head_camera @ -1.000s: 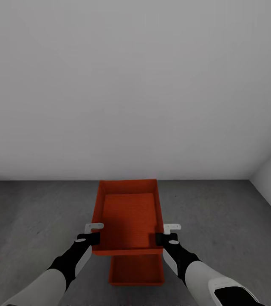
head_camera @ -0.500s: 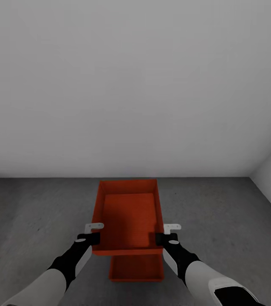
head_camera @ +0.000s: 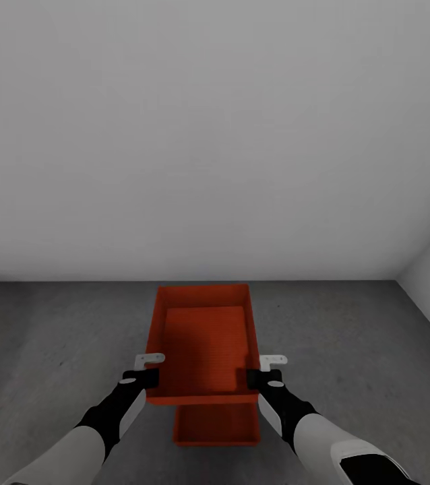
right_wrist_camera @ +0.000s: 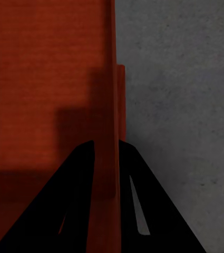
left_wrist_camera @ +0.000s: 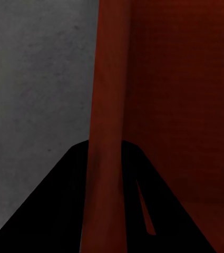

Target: Move the two storage containers from the living room to the garage. In the garage, place one container on the floor and stack the other container on top of it (either order is fine).

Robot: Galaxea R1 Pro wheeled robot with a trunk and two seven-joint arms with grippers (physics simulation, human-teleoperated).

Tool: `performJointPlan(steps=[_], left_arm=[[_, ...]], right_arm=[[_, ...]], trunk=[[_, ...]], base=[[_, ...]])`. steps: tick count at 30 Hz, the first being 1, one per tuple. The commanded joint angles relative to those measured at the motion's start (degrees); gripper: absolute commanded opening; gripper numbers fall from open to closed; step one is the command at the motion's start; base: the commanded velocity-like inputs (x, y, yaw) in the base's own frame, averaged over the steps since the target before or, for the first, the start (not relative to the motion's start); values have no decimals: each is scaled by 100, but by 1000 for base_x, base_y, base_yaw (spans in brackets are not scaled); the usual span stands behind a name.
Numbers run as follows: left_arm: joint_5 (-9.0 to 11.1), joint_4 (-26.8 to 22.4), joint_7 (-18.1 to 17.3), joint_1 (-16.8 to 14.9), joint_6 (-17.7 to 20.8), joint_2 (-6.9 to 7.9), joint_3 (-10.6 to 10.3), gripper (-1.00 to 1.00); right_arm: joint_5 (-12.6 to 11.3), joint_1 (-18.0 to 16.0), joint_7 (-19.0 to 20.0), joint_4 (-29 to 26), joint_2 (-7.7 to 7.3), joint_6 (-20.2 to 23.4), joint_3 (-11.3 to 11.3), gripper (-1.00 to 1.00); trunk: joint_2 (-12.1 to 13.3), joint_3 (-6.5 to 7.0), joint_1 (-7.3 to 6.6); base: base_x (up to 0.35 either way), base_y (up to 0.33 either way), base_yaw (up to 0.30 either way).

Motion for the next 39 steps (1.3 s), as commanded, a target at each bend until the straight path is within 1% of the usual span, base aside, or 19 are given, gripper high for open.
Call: performJointPlan(steps=[1, 39], left_arm=[[28, -2, 618, 2, 40, 35, 348, -100], [46, -2, 616, 1, 47, -4, 340, -100]], right_arm=[[76, -8, -140, -20, -368, -456, -299, -100], [78, -9, -154, -19, -365, -463, -301, -100]], trunk=[[-10, -9, 3], [-10, -9, 3]], base=[[0, 0, 0], [0, 0, 0]])
